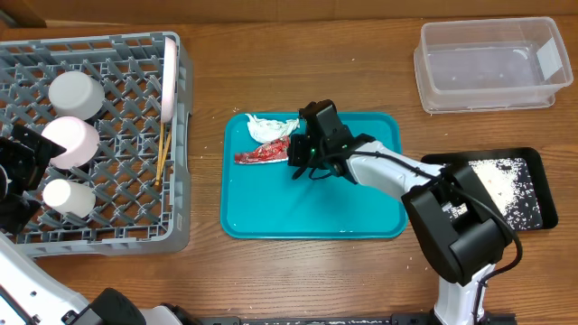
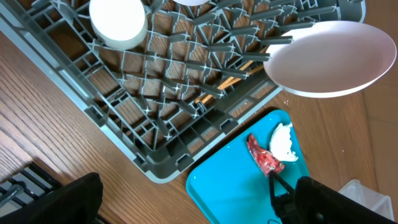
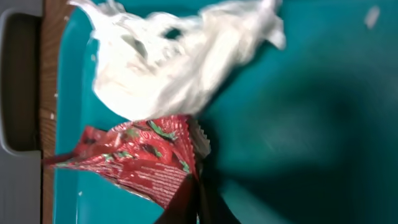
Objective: Sort waste into correct bins and load items into the dishwasher
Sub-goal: 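Move the right gripper to the red wrapper and grasp it, then carry the red wrapper with the right gripper into the clear bin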
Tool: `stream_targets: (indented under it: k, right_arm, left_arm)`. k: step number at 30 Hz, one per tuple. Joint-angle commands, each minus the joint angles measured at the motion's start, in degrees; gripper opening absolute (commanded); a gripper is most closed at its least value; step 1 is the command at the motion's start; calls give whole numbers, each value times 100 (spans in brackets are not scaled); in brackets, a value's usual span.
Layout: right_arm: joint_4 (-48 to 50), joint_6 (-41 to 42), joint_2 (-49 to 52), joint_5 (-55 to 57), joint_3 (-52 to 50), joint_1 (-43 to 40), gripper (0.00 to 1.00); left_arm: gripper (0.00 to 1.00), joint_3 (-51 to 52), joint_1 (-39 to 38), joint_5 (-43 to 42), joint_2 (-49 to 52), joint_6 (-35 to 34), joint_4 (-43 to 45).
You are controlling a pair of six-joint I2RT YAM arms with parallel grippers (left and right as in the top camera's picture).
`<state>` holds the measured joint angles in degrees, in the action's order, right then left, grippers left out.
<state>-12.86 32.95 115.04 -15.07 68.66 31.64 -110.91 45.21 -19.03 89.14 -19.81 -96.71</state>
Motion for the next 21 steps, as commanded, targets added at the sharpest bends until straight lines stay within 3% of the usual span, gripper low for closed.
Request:
stream_targets:
  k: [1, 12, 21]
  right_arm:
    - [-295, 155, -426, -186, 304, -398, 4]
    - [-1982, -17, -2728, -168, 868, -2079, 4]
    - [-1875, -22, -3445, -109, 866, -4017, 4]
  left_arm:
    - [100, -2, 4, 15, -39, -98, -9]
    - [100, -2, 4, 15, -39, -101, -11]
    - [100, -2, 4, 15, -39, -98, -9]
